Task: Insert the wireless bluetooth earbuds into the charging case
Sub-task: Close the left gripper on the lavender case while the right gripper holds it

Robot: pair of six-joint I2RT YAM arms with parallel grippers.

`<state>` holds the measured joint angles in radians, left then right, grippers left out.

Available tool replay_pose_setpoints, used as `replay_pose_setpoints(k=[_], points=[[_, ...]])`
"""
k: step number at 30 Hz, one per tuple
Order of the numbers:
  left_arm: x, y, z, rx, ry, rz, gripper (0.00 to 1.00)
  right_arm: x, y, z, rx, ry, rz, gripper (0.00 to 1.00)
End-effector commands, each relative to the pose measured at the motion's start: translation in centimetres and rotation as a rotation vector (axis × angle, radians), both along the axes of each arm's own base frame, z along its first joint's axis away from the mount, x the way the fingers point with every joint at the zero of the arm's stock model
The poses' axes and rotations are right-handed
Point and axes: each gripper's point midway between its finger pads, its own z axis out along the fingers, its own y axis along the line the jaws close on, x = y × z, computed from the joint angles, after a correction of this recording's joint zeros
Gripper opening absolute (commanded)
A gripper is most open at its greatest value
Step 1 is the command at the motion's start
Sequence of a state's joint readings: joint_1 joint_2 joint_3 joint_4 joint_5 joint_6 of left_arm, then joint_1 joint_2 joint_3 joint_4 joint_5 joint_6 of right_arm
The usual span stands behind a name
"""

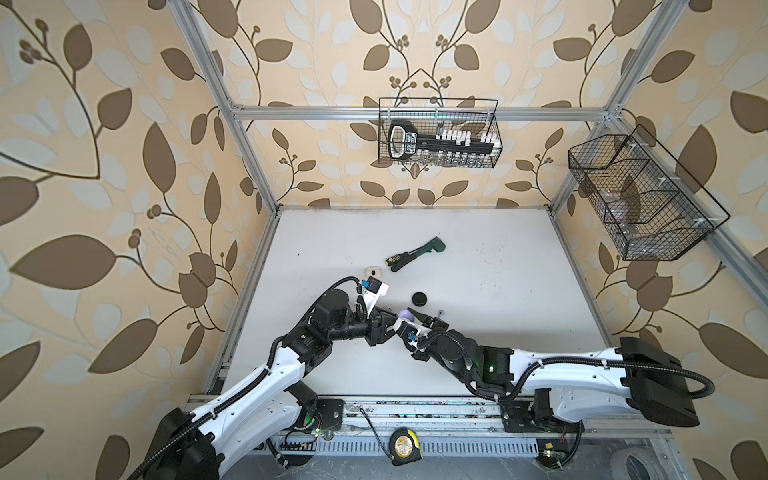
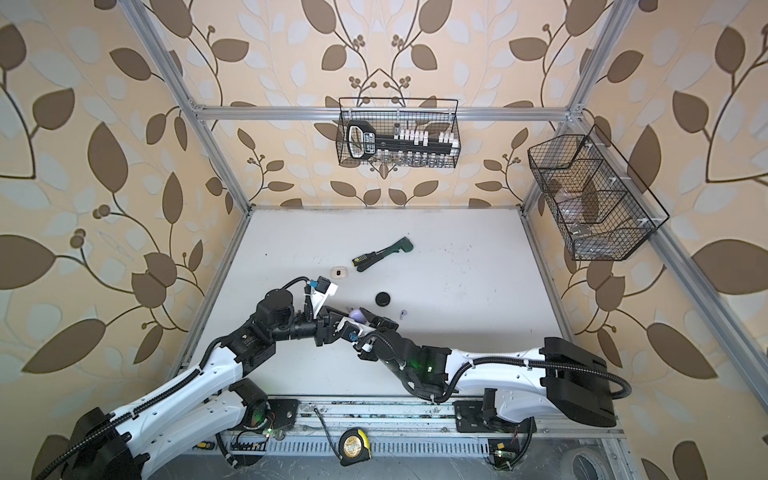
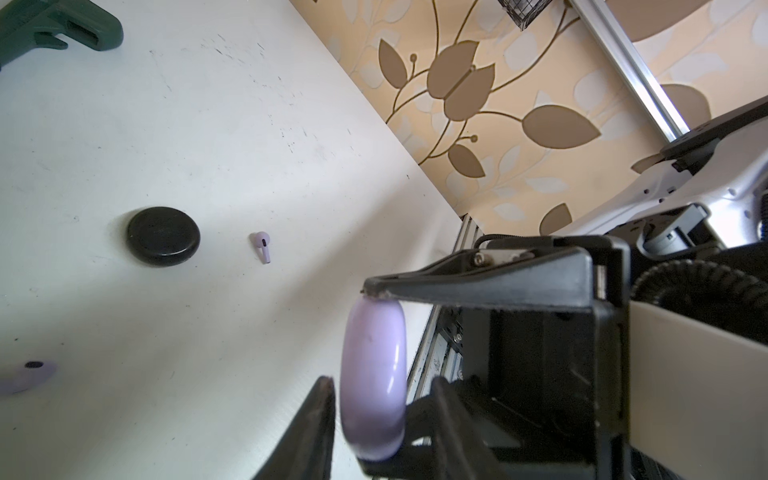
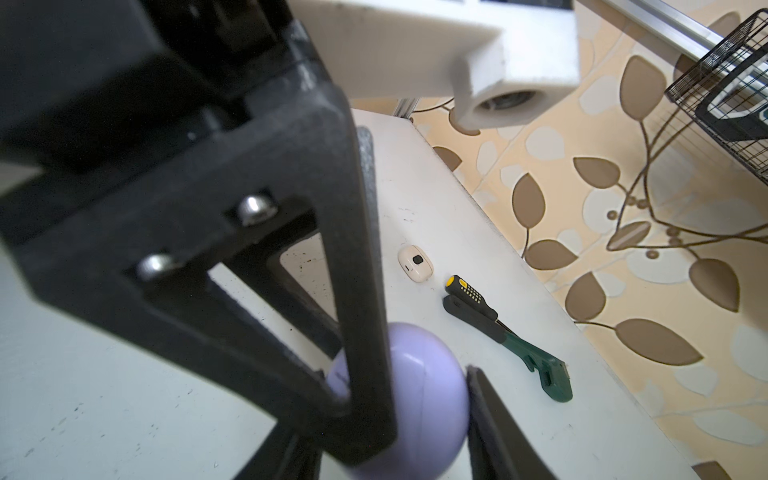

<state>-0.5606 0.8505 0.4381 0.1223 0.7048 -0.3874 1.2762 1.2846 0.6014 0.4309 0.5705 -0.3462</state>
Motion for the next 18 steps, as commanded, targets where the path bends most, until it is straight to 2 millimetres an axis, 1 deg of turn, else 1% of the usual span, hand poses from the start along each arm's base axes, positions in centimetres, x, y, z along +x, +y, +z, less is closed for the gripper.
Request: replay_pose_setpoints(k=[1, 4, 6, 8, 10, 13, 15, 16, 17, 18], points=[[-0.26, -0.67, 1.82, -0.014, -0.058, -0.043, 0.36, 0.01, -0.22, 0.25, 0.0, -0.031, -0.009, 0.28], [-0.44, -0.92, 1.78, -0.007, -0.058, -0.054, 0.35, 0.07, -0.29, 0.22, -0.002, -0.035, -0.014, 0.28], [-0.54, -1.05, 1.68, -0.003, -0.058, -0.061, 0.33, 0.06, -0.24, 0.15, -0.006, -0.035, -0.012, 0.27], [-0.67, -1.22, 1.59, 0.0, -0.057, -0.07, 0.27, 0.05, -0.28, 0.24, -0.005, -0.036, -0.012, 0.27], [-0.76, -1.34, 1.62, 0.001, -0.06, -0.077, 0.24, 0.05, -0.32, 0.33, -0.001, -0.037, -0.013, 0.27], [-0.84, -1.39, 1.55, 0.001, -0.065, -0.081, 0.14, -0.03, -0.35, 0.46, 0.005, -0.035, -0.009, 0.28], [-0.75, -1.39, 1.69, -0.004, -0.08, -0.077, 0.07, -0.14, -0.35, 0.58, 0.011, -0.033, -0.002, 0.34], [-0.65, -1.37, 1.73, -0.004, -0.088, -0.072, 0.02, -0.27, -0.29, 0.6, 0.015, -0.029, 0.005, 0.39], [-0.45, -1.3, 1.59, 0.0, -0.095, -0.061, 0.0, -0.36, -0.26, 0.69, 0.02, -0.027, 0.01, 0.43], [-0.24, -1.23, 1.59, 0.004, -0.104, -0.051, 0.0, -0.45, -0.25, 0.74, 0.023, -0.025, 0.013, 0.5]])
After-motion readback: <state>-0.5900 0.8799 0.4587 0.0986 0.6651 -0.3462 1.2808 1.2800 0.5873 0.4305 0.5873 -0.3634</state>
